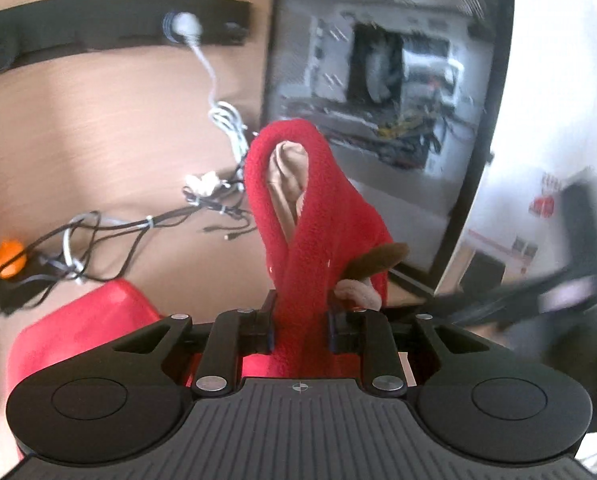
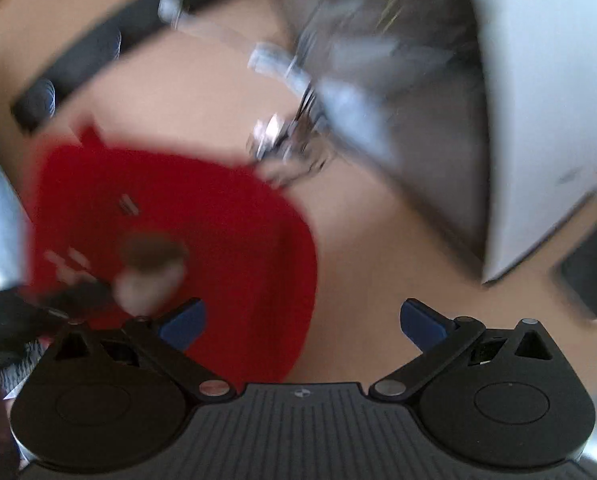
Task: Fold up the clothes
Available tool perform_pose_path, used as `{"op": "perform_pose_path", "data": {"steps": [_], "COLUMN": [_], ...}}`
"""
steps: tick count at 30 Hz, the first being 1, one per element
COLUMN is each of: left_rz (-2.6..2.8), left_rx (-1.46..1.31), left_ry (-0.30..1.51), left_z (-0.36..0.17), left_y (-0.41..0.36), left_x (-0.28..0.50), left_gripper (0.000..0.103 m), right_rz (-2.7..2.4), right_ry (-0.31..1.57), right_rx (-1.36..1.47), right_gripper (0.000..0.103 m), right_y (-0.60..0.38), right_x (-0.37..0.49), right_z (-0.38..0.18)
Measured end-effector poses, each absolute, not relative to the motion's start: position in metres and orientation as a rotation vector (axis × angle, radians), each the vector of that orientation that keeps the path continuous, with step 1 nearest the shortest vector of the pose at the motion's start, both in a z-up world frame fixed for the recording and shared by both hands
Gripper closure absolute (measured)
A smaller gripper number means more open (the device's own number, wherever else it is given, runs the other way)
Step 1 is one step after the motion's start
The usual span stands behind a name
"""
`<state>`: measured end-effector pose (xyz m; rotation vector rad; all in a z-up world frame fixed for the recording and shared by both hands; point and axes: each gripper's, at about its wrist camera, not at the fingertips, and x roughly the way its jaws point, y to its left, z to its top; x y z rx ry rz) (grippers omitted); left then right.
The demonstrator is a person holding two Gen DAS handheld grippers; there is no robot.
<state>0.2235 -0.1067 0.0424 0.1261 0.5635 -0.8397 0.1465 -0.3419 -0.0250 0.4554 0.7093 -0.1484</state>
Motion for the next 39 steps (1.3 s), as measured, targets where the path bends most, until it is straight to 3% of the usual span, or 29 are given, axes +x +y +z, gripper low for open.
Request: {"op": "perform_pose_path", "data": {"steps": [5,10,13,15,19,21,23,31,34,36,39], "left_rz": [-0.761,-0.611,-0.535,-0.482,-0.383,-0.351,-0.338,-0.359,-0.395,-0.425,-0.47], "left_rx": [0.057,-0.057,-0.103,-0.139,-0.232,-0.278,-0.292,-0.303,-0.339,-0.302,-0.182], "left_ry": [0.501,0.536,0.567,0.589,0.59,0.592,0.61,0.719,0.742,0.714,0.675], "left_z": [0.055,0.056,0.049,0.045,0.04,0.036,0.027,-0.021,-0.028,-0.015,0.008], "left_y": [-0.072,-0.008,0.033,0.056,0.099,0.112,0.116,0.112,0.107,0.099,0.083], "left_x": [0.189,0.178,0.161,0.144,0.131,0.139,0.157,0.234,0.251,0.246,0.228], "left_gripper": [0.081,0.075,0.064,0.045,0.029,0.013,0.011,0.01,0.025,0.049,0.056], "right_rz": [0.052,0.366,0.558,0.685,0.797,0.791,0.783,0.62,0.474,0.428,0.398], "right_ry": [0.707,0.624,0.6,0.608,0.553,0.532,0.544,0.643,0.771,0.823,0.843], "right_rx": [0.416,0.13,-0.071,-0.23,-0.568,-0.571,-0.534,-0.022,0.373,0.567,0.684], "right_gripper": [0.0,0.0,0.0,0.0,0.0,0.0,0.0,0.0,0.0,0.0,0.0], "right_y": [-0.307,-0.242,-0.194,-0.159,-0.102,-0.095,-0.092,-0.19,-0.236,-0.254,-0.264], "right_x": [0.204,0.238,0.249,0.249,0.231,0.231,0.235,0.234,0.242,0.241,0.243], "right_z": [-0.033,-0.011,-0.009,-0.014,-0.039,-0.038,-0.033,0.004,-0.03,-0.058,-0.073]}}
